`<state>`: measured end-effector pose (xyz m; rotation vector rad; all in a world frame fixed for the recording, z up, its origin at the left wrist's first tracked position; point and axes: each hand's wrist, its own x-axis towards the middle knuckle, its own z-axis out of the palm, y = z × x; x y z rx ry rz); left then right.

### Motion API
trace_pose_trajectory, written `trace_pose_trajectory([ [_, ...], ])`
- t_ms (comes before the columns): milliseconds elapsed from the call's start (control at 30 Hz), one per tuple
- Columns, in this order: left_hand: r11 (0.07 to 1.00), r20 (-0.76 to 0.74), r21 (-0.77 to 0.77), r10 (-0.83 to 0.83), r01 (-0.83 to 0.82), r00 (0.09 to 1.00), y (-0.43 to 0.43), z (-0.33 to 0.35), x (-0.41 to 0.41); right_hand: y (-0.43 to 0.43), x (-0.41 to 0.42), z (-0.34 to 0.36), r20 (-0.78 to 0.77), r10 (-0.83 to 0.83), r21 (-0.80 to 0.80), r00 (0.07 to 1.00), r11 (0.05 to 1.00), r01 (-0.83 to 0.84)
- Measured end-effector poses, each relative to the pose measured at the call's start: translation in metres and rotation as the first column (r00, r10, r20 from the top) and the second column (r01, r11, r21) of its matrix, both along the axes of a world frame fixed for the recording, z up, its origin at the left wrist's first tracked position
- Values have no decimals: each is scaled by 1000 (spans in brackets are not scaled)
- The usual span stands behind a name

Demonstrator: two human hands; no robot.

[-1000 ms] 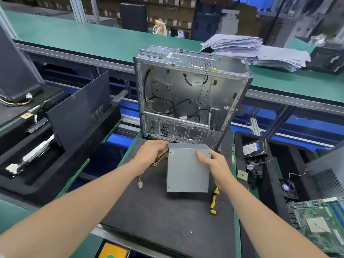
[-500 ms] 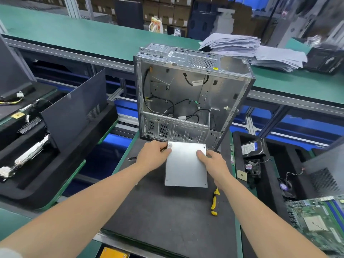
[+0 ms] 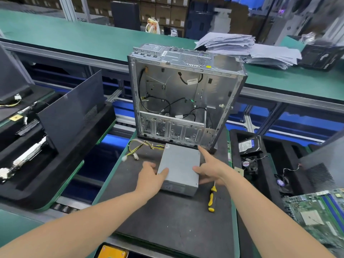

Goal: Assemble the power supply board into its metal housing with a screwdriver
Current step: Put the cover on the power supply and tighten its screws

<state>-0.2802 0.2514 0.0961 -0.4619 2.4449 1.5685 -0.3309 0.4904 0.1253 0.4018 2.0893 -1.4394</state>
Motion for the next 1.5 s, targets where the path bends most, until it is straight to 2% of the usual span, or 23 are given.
trace_pose_trajectory([
  [67,987,219,112,86,-113,972,4,-2,11,3,-5,4,-56,107,146,993,984,-97],
  [167,906,344,297,193,-301,919,20,5,15,4,-11,3,-69,55,172,996,984,-43],
  [233,871,289,309,298,-383,910,27,8,14,2,-9,5,-58,51,208,997,977,-38],
  [333,921,121,113,361,-374,925,23,8,9,-1,-1,14,-112,115,425,987,903,-57],
  [400,911,104,80,395,-404,913,16,10,5,-7,7,23,-110,179,527,978,845,-96],
  [467,880,150,104,446,-463,882,9,11,0,-17,16,32,-57,234,585,970,795,-158],
  [533,865,156,104,473,-490,867,4,13,-5,-27,26,37,58,278,552,959,792,-263],
  [600,884,108,112,442,-453,890,-4,15,-9,-38,40,40,201,332,351,922,854,-384],
  [667,920,73,145,356,-363,932,-16,20,-13,-44,50,41,263,411,223,873,854,-470],
  [733,938,87,131,311,-321,946,-25,23,-11,-45,50,43,206,427,307,881,826,-472],
  [800,909,194,150,358,-388,913,-27,19,-7,-45,42,43,35,415,558,909,746,-362],
  [833,869,291,206,384,-449,876,-24,19,-3,-46,36,42,-101,415,678,904,694,-243],
  [867,812,387,289,385,-506,838,-19,22,1,-48,31,41,-232,420,731,877,670,-127],
  [900,763,441,360,368,-537,819,-14,27,4,-52,26,38,-316,435,728,843,681,-79],
  [933,746,446,381,369,-546,815,-11,31,4,-57,22,35,-337,476,715,812,691,-109],
  [1000,734,434,355,419,-579,798,-9,37,2,-66,17,26,-269,533,664,803,706,-246],
  [1100,742,386,302,479,-599,788,-12,35,1,-68,12,18,-220,466,651,857,724,-227],
  [1200,726,306,281,552,-628,776,-13,31,5,-60,8,23,-148,502,757,852,612,-229],
  [1233,723,309,278,556,-632,772,-12,32,5,-56,8,24,-139,482,758,865,614,-220],
  [1300,694,409,326,510,-643,757,-10,35,0,-48,8,21,-205,362,682,909,719,-132],
  [1367,663,504,390,427,-639,750,-8,45,-5,-41,8,15,-255,167,547,953,837,0],
  [1433,665,536,387,401,-638,743,-5,53,-11,-38,7,10,-154,-14,329,988,942,65],
  [1500,682,531,350,420,-642,736,-2,58,-13,-44,6,8,0,-143,32,990,989,143],
])
